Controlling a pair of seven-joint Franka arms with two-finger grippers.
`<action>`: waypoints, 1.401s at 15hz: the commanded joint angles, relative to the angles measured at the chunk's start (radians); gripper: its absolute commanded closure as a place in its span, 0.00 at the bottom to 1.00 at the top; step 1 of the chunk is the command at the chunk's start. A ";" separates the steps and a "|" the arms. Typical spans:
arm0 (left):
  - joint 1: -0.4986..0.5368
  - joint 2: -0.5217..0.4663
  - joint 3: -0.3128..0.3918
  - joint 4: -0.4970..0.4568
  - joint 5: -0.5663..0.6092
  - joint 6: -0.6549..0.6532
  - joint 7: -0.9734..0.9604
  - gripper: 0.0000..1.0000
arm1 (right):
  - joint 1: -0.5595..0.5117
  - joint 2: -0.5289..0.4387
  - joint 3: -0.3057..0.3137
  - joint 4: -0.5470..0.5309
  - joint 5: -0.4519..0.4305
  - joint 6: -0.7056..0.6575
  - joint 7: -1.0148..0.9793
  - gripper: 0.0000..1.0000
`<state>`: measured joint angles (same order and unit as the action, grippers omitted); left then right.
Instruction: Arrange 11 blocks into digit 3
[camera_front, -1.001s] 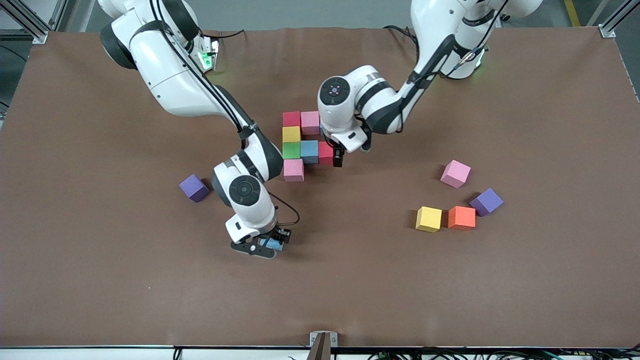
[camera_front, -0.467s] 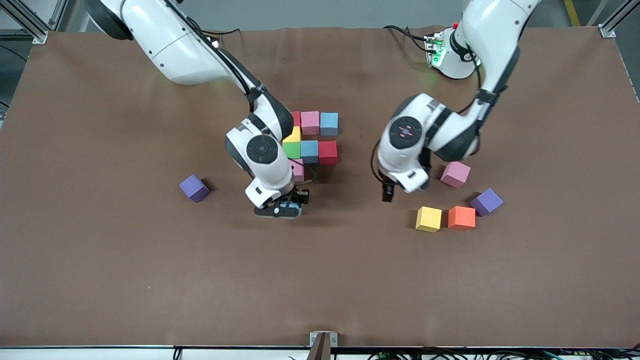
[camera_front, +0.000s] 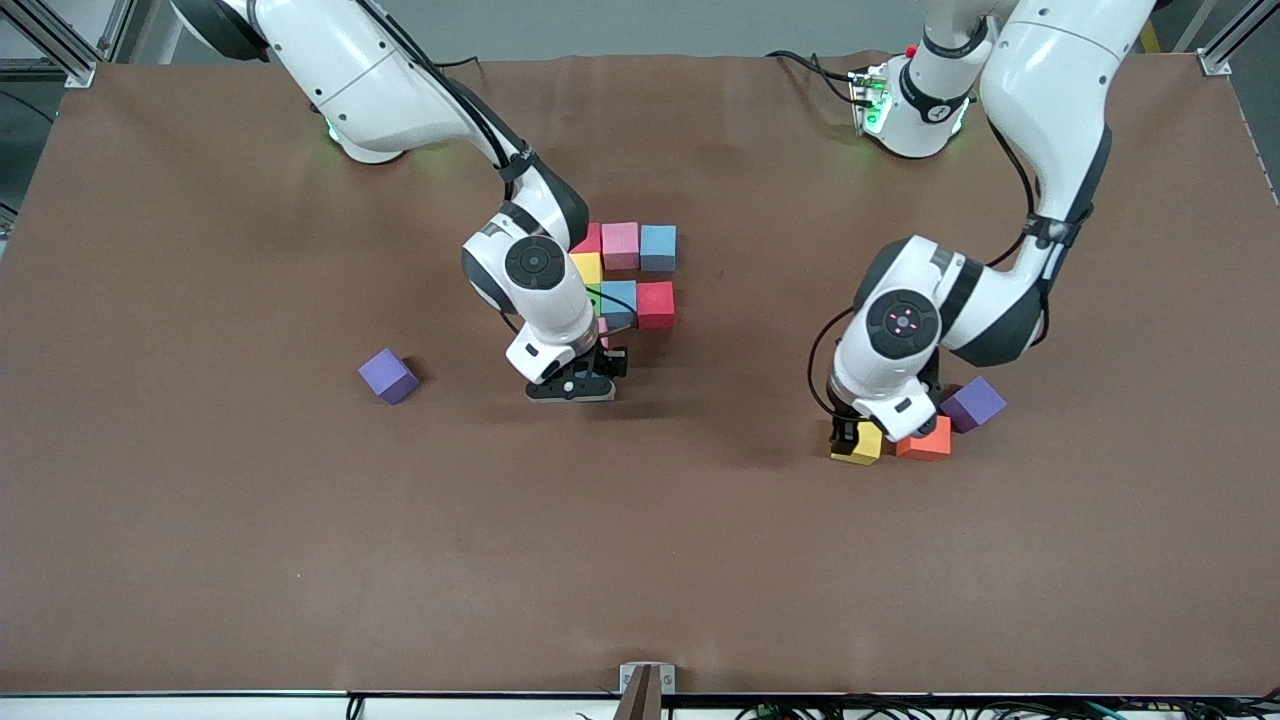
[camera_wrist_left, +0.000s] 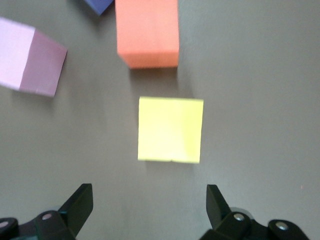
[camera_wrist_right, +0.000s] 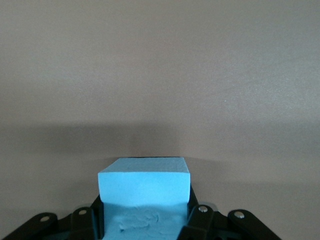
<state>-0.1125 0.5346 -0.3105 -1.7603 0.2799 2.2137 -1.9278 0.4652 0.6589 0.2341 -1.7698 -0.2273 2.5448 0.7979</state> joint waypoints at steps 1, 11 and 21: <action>0.034 0.011 -0.009 0.015 0.016 -0.003 0.052 0.00 | -0.008 -0.041 0.001 -0.043 -0.032 0.003 -0.014 1.00; 0.082 0.074 -0.009 0.012 0.018 0.098 0.138 0.00 | -0.016 -0.044 -0.006 -0.066 -0.038 -0.015 -0.005 0.99; 0.100 0.093 -0.009 -0.021 0.019 0.118 0.171 0.00 | -0.008 -0.047 -0.006 -0.068 -0.038 -0.040 0.015 0.98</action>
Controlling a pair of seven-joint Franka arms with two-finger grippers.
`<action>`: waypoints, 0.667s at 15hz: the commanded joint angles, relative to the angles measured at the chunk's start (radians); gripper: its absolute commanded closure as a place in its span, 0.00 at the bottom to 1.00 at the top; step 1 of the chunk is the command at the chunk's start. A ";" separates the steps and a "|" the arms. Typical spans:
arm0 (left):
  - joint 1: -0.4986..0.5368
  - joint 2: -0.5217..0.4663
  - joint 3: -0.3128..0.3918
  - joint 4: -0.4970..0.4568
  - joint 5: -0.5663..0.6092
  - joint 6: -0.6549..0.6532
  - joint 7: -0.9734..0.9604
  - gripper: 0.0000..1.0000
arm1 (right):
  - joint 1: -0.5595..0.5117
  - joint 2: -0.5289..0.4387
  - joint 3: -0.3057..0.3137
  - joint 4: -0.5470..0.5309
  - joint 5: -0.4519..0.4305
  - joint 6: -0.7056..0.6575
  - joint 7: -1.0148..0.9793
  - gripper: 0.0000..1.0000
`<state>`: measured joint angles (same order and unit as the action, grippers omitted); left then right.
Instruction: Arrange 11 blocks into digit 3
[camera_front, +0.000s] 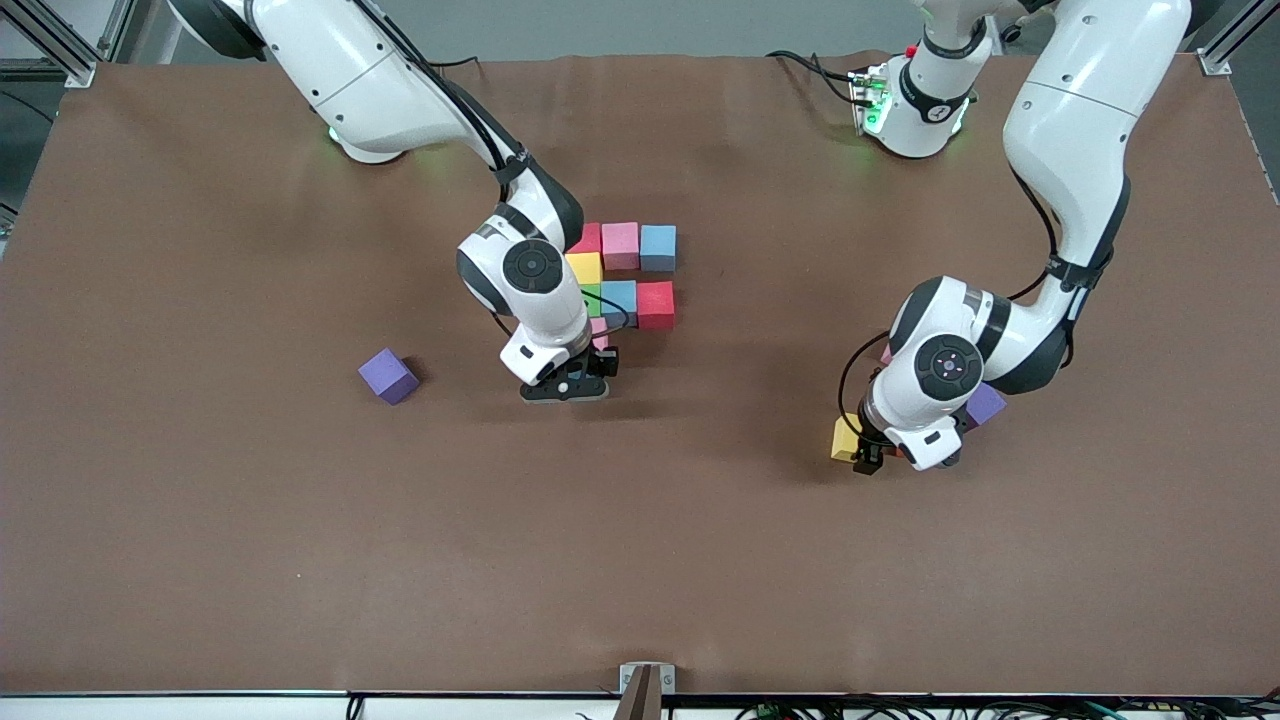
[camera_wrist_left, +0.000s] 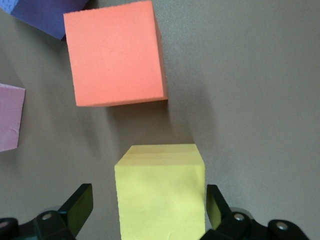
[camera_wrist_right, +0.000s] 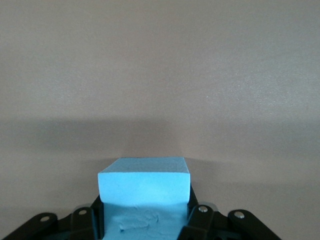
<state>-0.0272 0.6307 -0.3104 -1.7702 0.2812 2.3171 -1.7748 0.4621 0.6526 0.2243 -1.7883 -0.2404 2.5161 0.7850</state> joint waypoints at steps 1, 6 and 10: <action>0.015 0.004 -0.009 -0.009 0.016 0.028 0.027 0.00 | -0.003 -0.041 0.004 -0.049 -0.025 -0.011 0.028 0.98; 0.015 0.026 -0.009 -0.008 0.016 0.085 0.023 0.19 | -0.002 -0.036 0.004 -0.048 -0.025 -0.005 0.028 0.95; 0.001 0.026 -0.009 -0.005 0.016 0.085 0.014 0.65 | 0.001 -0.034 0.004 -0.042 -0.027 0.003 0.051 0.95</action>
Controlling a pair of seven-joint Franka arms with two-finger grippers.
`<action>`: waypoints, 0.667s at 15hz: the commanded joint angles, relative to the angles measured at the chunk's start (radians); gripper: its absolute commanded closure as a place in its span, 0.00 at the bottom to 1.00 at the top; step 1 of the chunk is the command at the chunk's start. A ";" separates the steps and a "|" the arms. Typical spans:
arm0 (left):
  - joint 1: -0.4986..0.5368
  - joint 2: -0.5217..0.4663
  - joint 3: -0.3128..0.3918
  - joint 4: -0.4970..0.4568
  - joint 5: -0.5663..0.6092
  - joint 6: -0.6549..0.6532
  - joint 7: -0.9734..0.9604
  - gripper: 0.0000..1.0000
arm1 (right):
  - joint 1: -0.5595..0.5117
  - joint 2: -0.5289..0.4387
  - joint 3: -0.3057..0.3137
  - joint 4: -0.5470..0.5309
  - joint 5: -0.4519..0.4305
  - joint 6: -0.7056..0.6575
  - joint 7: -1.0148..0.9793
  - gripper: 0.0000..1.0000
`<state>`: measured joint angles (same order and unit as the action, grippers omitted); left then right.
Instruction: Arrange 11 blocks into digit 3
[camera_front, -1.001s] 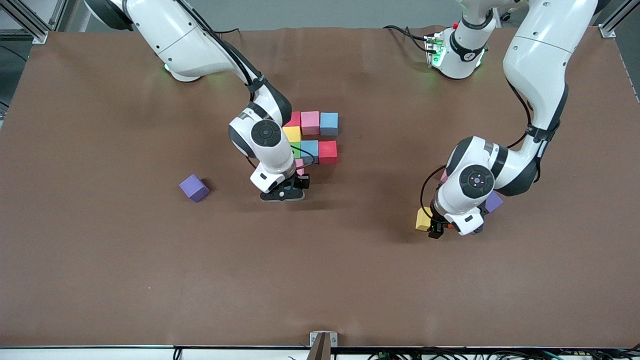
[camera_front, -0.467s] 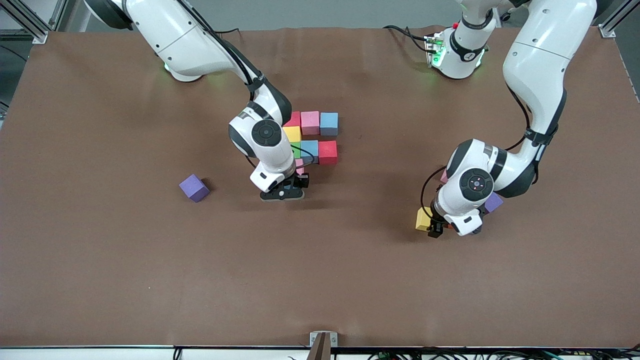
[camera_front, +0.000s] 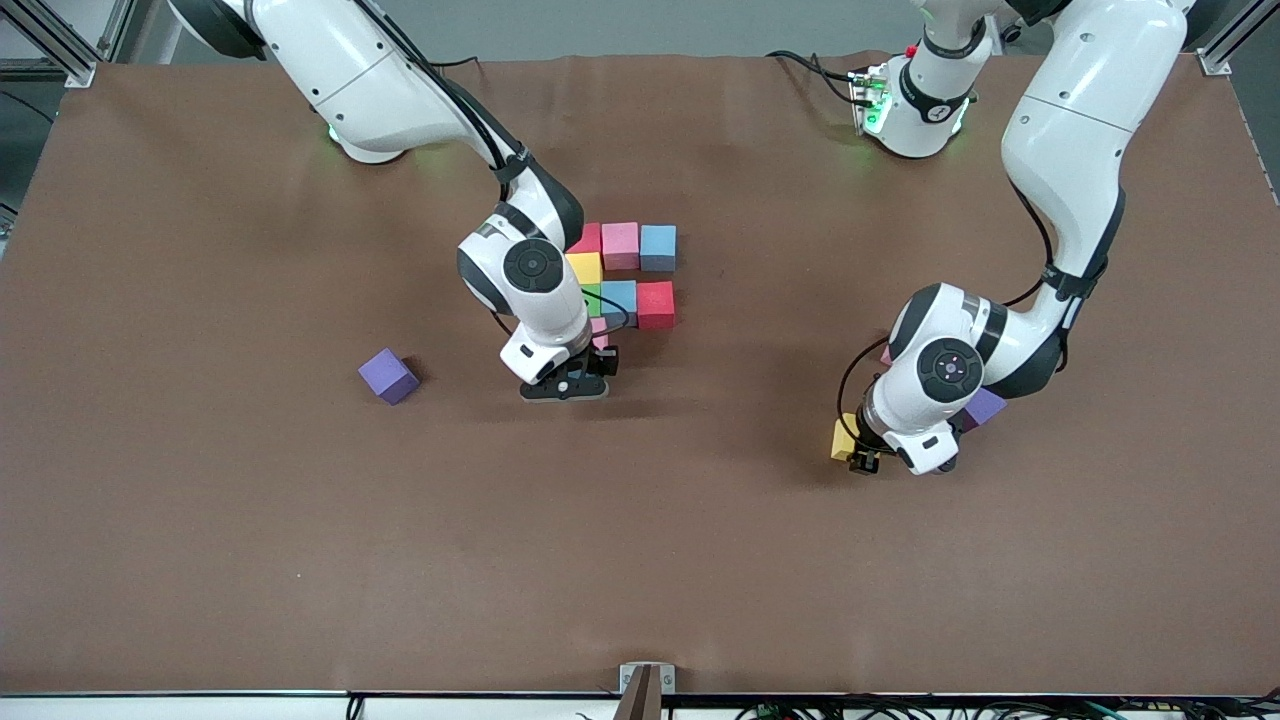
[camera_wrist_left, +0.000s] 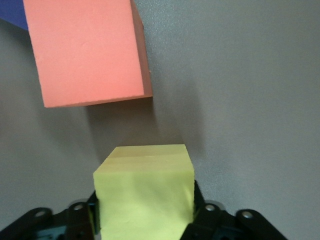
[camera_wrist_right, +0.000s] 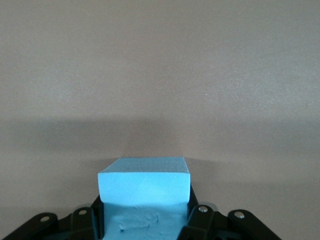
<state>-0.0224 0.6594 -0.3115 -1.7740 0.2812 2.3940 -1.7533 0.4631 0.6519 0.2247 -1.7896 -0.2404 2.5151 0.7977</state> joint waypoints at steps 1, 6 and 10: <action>-0.010 -0.003 -0.008 0.002 0.015 0.008 -0.014 0.71 | 0.000 -0.034 0.004 -0.042 -0.026 0.004 0.038 0.95; -0.094 0.026 -0.014 0.105 0.001 -0.041 -0.201 0.74 | 0.002 -0.034 0.004 -0.039 -0.026 0.005 0.038 0.95; -0.181 0.071 -0.009 0.206 0.003 -0.108 -0.317 0.74 | 0.002 -0.034 0.004 -0.034 -0.026 -0.001 0.037 0.63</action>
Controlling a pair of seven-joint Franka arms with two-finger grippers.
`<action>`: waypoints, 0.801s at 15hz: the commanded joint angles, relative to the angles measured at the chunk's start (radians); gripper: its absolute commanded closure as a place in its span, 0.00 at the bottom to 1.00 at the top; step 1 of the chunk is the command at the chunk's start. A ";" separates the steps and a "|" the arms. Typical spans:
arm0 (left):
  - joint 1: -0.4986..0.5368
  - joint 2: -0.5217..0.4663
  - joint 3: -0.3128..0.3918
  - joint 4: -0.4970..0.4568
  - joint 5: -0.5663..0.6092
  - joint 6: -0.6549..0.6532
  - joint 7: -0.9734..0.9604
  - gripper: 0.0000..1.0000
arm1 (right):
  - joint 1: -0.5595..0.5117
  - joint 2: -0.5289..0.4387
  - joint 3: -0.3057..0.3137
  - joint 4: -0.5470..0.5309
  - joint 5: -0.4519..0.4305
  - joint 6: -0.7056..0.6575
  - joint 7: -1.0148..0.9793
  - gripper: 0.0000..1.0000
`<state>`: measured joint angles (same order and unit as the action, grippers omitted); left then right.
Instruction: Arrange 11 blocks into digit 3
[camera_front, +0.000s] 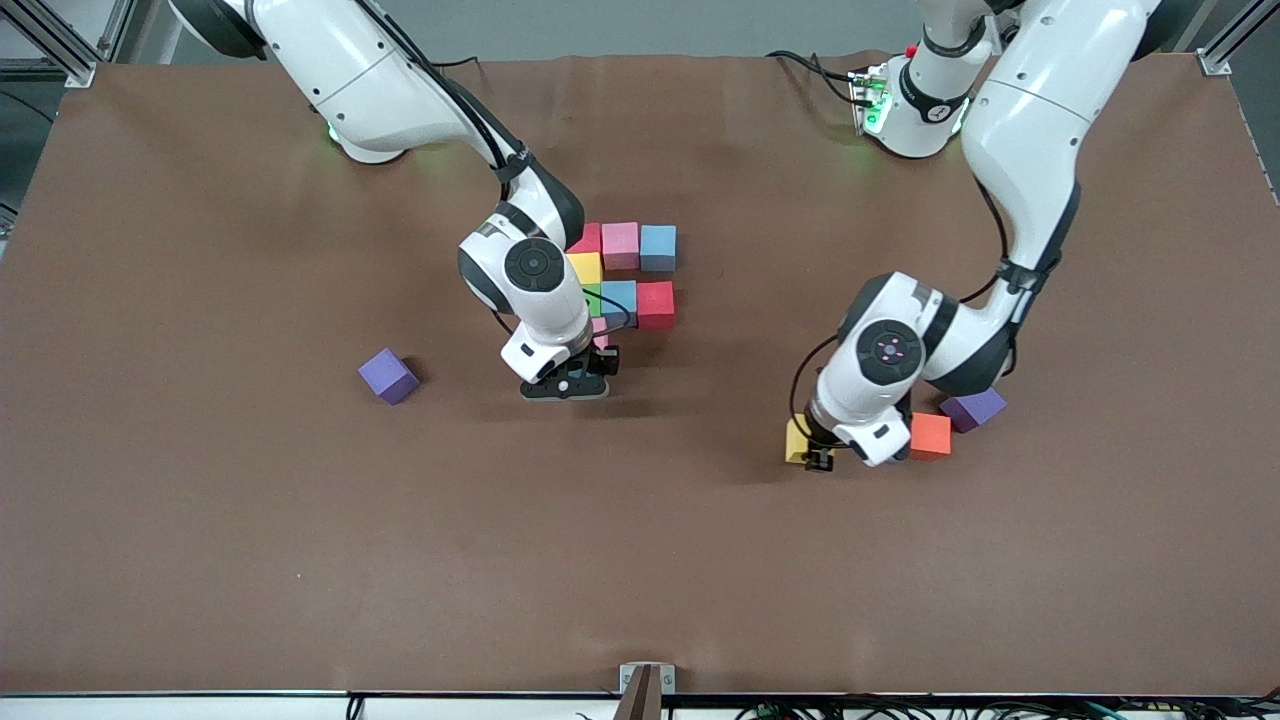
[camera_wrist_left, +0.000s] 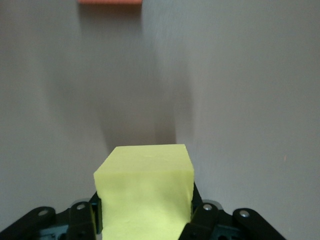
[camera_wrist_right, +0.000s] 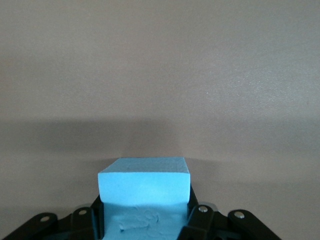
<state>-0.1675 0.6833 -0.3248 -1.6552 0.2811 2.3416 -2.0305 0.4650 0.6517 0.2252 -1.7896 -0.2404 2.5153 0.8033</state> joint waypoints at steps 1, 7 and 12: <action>-0.058 0.062 0.004 0.106 0.001 -0.070 -0.065 0.74 | -0.002 -0.034 0.003 -0.031 -0.026 -0.007 0.027 0.04; -0.193 0.143 0.007 0.222 -0.002 -0.085 -0.204 0.74 | -0.002 -0.035 0.003 -0.030 -0.026 -0.010 0.027 0.00; -0.274 0.176 0.007 0.273 -0.019 -0.085 -0.267 0.73 | -0.003 -0.059 0.003 -0.027 -0.025 -0.012 0.025 0.00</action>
<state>-0.4134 0.8390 -0.3235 -1.4303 0.2775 2.2844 -2.2826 0.4651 0.6460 0.2256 -1.7884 -0.2405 2.5143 0.8033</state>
